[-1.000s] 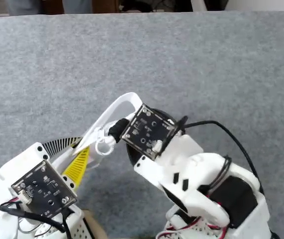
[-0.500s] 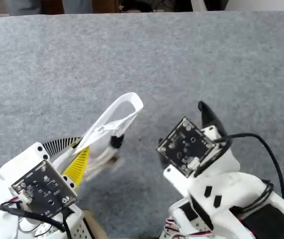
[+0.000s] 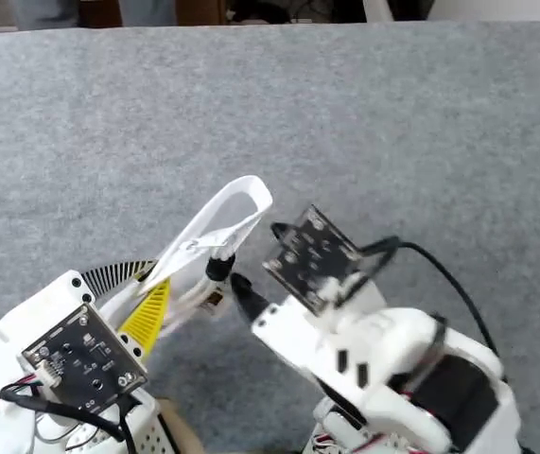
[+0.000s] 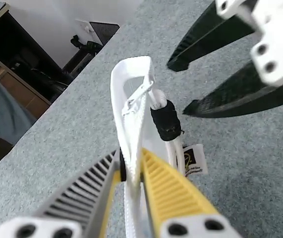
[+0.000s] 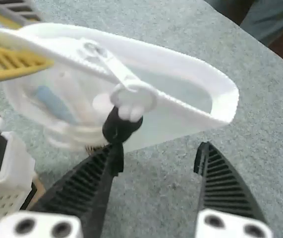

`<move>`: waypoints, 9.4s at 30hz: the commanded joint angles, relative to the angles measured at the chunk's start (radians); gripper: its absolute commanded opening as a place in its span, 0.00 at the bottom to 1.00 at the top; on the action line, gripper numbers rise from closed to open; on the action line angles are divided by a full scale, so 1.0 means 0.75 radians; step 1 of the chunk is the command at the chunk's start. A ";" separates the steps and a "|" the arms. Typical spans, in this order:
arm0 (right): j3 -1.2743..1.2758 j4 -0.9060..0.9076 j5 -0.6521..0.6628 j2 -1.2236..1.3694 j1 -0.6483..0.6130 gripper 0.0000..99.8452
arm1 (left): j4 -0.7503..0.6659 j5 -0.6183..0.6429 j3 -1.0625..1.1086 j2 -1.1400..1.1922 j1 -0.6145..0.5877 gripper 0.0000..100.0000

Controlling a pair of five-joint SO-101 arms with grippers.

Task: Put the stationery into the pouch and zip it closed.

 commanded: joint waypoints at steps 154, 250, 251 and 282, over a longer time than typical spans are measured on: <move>0.592 -0.123 0.356 -0.199 0.565 0.22 | -0.585 0.129 1.042 0.010 -0.216 0.29; 1.556 -0.542 0.364 -0.202 1.303 0.22 | -0.655 0.137 2.182 -0.810 -0.852 0.14; 1.556 -0.542 0.364 -0.202 1.303 0.22 | -0.655 0.137 2.182 -0.810 -0.852 0.14; 1.556 -0.542 0.364 -0.202 1.303 0.22 | -0.655 0.137 2.182 -0.810 -0.852 0.14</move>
